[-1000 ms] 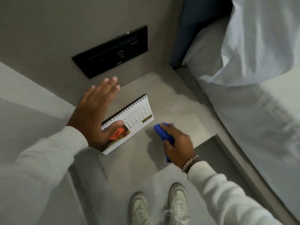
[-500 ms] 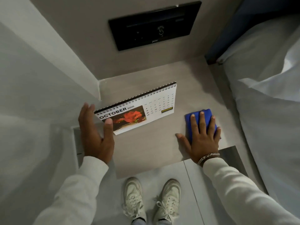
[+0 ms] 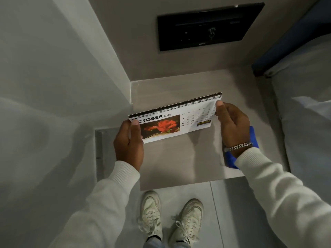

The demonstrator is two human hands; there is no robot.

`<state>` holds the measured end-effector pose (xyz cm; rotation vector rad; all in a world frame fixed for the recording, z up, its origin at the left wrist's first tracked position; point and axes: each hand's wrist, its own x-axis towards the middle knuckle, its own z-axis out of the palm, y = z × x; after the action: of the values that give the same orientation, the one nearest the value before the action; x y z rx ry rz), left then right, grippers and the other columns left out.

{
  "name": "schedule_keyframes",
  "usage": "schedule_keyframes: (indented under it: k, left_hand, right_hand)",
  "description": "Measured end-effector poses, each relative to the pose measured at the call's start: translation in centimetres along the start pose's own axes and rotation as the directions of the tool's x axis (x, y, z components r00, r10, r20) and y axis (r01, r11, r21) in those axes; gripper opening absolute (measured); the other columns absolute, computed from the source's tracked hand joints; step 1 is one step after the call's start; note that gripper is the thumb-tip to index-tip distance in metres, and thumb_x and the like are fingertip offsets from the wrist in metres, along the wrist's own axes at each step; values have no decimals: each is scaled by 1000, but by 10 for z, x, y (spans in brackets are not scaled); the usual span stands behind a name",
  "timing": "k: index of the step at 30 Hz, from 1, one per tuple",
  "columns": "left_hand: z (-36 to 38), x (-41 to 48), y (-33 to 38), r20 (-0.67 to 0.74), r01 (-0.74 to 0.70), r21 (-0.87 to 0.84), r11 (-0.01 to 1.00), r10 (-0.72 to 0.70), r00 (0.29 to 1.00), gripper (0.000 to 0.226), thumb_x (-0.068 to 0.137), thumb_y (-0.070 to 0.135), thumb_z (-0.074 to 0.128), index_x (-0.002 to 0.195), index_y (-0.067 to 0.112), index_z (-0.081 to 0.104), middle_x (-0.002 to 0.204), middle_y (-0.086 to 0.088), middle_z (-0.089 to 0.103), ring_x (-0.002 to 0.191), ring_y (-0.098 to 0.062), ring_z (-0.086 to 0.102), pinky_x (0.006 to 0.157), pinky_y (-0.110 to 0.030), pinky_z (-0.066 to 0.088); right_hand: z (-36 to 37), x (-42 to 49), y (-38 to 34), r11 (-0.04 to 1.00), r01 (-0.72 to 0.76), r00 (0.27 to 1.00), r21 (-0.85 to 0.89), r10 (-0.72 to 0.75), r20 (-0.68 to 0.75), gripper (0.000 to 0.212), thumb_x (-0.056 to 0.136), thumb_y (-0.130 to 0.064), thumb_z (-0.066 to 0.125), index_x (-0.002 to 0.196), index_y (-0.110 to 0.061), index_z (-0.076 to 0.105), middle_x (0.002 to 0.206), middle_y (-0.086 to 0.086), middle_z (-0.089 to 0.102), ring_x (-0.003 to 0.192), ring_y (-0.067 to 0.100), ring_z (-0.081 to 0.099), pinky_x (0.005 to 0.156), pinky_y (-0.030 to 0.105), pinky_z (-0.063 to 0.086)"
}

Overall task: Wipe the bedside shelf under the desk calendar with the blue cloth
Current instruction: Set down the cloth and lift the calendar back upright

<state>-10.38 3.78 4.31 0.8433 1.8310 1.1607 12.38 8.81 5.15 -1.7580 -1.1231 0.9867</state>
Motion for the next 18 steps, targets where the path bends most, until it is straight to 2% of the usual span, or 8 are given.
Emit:
schedule_keyframes:
  k: [2,4,6,8,10,13,16,18]
  left_hand:
    - [5,7,6,35,26,-40,999,-25,999,21,95,41,44,82,35,60,78,28,71,75,11,64,85,-50,57]
    - [9,17,15,71,37,-57,998,-33,997,22,98,43,41,85,36,58,81,29,71,78,14,64,87,-50,57]
    - [15,29,27,92,24,-57,998,-18,996,25,97,47,39,87,33,57,86,21,70,80,11,65,88,-52,57]
    - [20,42,40,99,-5,-59,998,11,995,27,97,48,38,87,32,57,91,14,69,85,1,67,88,-55,56]
    - [25,55,51,104,-34,-55,998,40,994,28,96,50,36,85,33,56,92,12,68,90,-9,66,88,-56,56]
    - [31,74,62,77,-39,-33,999,42,996,29,97,52,34,83,38,54,90,15,66,88,-8,64,89,-53,56]
    - [35,89,65,69,-21,-7,1000,22,997,29,98,51,32,83,39,53,90,20,63,85,3,64,89,-45,57]
    - [36,93,63,69,0,39,999,-2,998,32,98,51,33,90,31,56,94,12,66,84,-1,65,86,-38,58]
  right_hand:
    - [0,8,1,1000,-1,1000,2,1,6,26,91,-41,57,90,-18,70,91,7,73,88,21,69,86,48,56]
    - [0,18,-1,999,-5,999,39,3,43,27,87,-47,59,81,-22,69,89,8,74,88,28,70,85,54,55]
    - [0,30,-9,998,0,998,69,-4,64,27,83,-52,59,77,-28,69,87,0,75,88,22,71,86,51,56]
    - [1,46,-17,994,8,998,110,-15,63,23,82,-51,60,74,-32,70,82,-9,74,86,14,71,87,45,57]
    - [5,61,-26,989,20,998,144,-29,63,21,83,-49,62,72,-32,70,75,-14,73,81,7,69,85,40,57]
    - [15,81,-35,990,17,996,141,-29,85,22,84,-45,63,70,-29,69,68,-19,72,74,-2,68,79,32,55]
    - [23,93,-39,990,-15,996,142,3,84,24,82,-47,64,65,-31,67,69,-18,72,77,0,69,85,38,57]
    - [26,95,-37,993,-13,997,119,4,79,24,82,-51,61,71,-31,67,81,-12,72,87,10,69,91,44,55]
